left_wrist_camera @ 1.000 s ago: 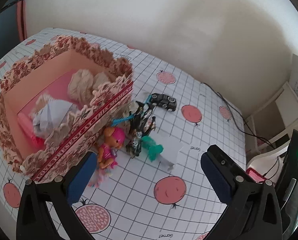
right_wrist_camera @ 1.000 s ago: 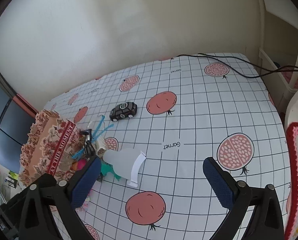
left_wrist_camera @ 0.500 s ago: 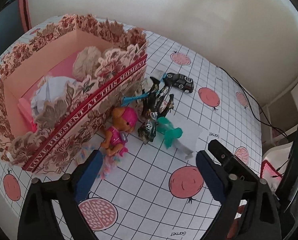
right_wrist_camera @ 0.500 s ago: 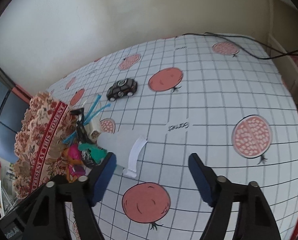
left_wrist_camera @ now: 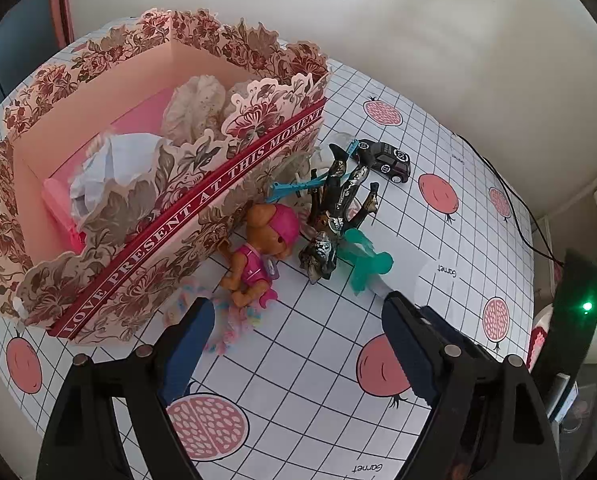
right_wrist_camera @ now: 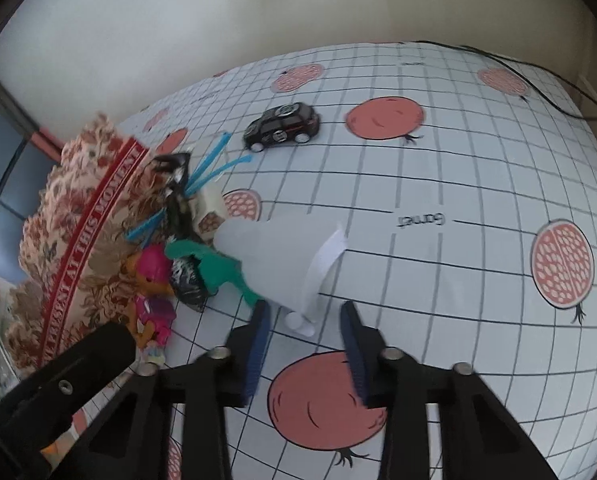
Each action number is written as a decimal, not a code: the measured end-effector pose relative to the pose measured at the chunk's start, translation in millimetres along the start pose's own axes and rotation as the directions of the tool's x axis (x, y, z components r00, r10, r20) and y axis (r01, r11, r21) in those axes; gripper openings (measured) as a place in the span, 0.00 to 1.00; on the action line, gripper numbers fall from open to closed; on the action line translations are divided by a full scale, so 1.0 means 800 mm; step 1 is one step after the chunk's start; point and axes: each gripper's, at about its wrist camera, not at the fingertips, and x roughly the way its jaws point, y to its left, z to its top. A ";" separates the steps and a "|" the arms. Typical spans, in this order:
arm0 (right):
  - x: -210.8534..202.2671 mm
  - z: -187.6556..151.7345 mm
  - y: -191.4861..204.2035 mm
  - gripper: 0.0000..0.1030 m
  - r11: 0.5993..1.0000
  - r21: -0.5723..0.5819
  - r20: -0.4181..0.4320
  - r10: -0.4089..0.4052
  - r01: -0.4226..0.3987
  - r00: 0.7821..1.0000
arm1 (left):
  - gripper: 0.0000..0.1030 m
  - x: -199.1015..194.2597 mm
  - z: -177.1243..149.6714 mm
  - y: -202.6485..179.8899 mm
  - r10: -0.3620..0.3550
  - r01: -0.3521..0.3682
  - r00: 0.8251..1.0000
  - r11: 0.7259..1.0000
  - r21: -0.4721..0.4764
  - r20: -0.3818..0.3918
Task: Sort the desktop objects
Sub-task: 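Lower the right tool to the white paper cutout while the left tool approaches the rainbow rope toy, then close the right tool on the white paper cutout while the left tool grasps the rainbow rope toy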
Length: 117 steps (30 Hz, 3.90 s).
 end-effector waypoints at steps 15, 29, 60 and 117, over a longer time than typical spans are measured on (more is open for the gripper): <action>-0.019 0.001 -0.024 0.09 0.998 0.021 0.024 -0.051 0.051 0.998 | 0.83 0.008 0.005 0.012 -0.005 0.005 1.000 1.000 -0.009 -0.030; -0.073 0.006 -0.051 0.08 0.999 -0.013 0.125 -0.041 0.043 0.991 | 0.71 0.046 0.012 0.013 0.038 -0.028 0.993 0.996 0.085 -0.116; -0.058 0.005 -0.072 0.63 0.998 0.066 0.086 -0.006 0.001 0.996 | 0.24 0.072 0.013 0.007 0.085 -0.057 0.985 0.982 0.179 -0.151; -0.009 0.010 -0.012 0.82 0.966 0.098 0.084 -0.247 0.239 0.965 | 0.22 0.022 0.000 0.018 -0.138 0.141 0.983 0.990 0.018 -0.124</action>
